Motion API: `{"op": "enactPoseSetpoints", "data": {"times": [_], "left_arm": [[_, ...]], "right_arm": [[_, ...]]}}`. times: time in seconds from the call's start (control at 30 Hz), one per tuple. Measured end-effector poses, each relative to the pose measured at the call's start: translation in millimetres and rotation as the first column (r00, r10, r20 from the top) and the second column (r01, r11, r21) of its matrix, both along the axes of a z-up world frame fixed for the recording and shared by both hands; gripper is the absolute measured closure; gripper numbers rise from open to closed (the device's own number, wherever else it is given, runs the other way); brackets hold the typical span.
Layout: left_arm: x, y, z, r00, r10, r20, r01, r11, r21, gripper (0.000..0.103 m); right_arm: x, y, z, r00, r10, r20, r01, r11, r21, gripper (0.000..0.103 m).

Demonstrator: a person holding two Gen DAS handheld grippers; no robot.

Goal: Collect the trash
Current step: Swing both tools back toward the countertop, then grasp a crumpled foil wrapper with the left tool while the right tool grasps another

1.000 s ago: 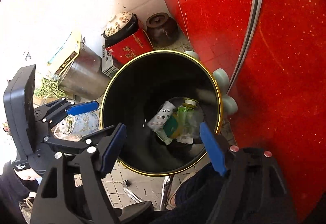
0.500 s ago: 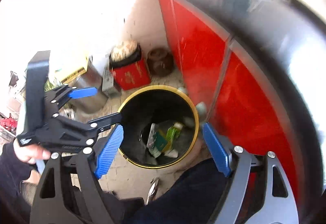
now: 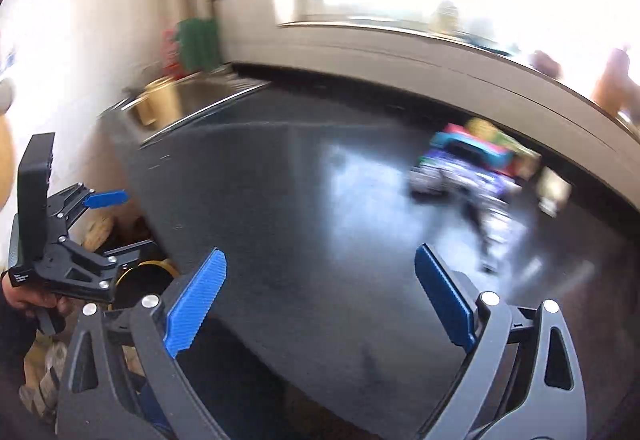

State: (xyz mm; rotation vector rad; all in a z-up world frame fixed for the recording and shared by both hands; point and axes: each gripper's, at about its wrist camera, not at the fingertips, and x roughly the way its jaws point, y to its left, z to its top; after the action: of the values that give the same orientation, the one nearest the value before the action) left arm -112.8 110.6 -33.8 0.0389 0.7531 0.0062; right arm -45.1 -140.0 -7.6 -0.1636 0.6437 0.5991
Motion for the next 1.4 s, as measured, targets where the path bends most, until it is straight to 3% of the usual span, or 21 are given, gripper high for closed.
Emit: {"op": "enactPoseSetpoints", "data": {"times": [0.17, 0.3, 0.63, 0.87, 0.97, 1.07, 1.23, 1.27, 1.3, 1.37, 1.4], "left_arm": [[49.8, -59.2, 0.0, 0.993, -0.120, -0.001, 0.120, 0.992, -0.043, 0.007], [76.1, -90.0, -11.4, 0.983, -0.183, -0.029, 0.181, 0.982, -0.063, 0.007], [167.1, -114.6, -54.3, 0.959, -0.201, -0.202, 0.202, 0.979, -0.017, 0.007], [216.9, -126.5, -57.2, 0.947, -0.250, -0.203, 0.251, 0.968, -0.022, 0.007], [244.6, -133.0, -56.9, 0.940, -0.269, -0.207, 0.270, 0.962, -0.023, 0.007], [269.0, -138.2, -56.6, 0.934, -0.290, -0.211, 0.292, 0.956, -0.022, 0.007], [293.7, -145.2, -56.9, 0.934, -0.294, -0.202, 0.296, 0.955, -0.022, 0.008], [295.0, -146.7, -56.5, 0.933, -0.301, -0.200, 0.302, 0.953, -0.022, 0.010], [295.8, -148.2, -55.5, 0.932, -0.307, -0.192, 0.309, 0.951, -0.022, 0.017], [295.9, -152.0, -52.1, 0.932, -0.322, -0.168, 0.324, 0.946, -0.018, 0.040], [294.5, -153.1, -51.2, 0.932, -0.325, -0.160, 0.326, 0.945, -0.016, 0.059]], "right_arm": [[14.3, -76.4, -14.9, 0.984, -0.173, -0.047, 0.174, 0.985, 0.010, 0.010], [31.7, -102.0, -27.0, 0.973, -0.206, -0.102, 0.210, 0.977, 0.024, 0.010], [105.2, -72.0, -75.1, 0.960, -0.186, -0.209, 0.162, 0.979, -0.126, 0.011], [169.4, -53.2, -95.9, 0.946, -0.184, -0.266, 0.136, 0.972, -0.191, 0.012], [195.4, -47.8, -94.9, 0.953, -0.178, -0.245, 0.130, 0.971, -0.202, 0.013], [215.1, -47.1, -91.0, 0.953, -0.163, -0.255, 0.116, 0.975, -0.188, 0.023], [229.8, -45.2, -86.1, 0.959, -0.133, -0.249, 0.091, 0.980, -0.176, 0.054], [230.4, -45.0, -85.9, 0.961, -0.128, -0.247, 0.087, 0.981, -0.172, 0.059], [229.7, -45.0, -85.3, 0.962, -0.123, -0.245, 0.083, 0.983, -0.165, 0.072], [227.2, -46.5, -84.7, 0.962, -0.120, -0.247, 0.084, 0.984, -0.154, 0.075], [225.6, -47.0, -84.9, 0.962, -0.120, -0.245, 0.085, 0.985, -0.147, 0.076]]}}
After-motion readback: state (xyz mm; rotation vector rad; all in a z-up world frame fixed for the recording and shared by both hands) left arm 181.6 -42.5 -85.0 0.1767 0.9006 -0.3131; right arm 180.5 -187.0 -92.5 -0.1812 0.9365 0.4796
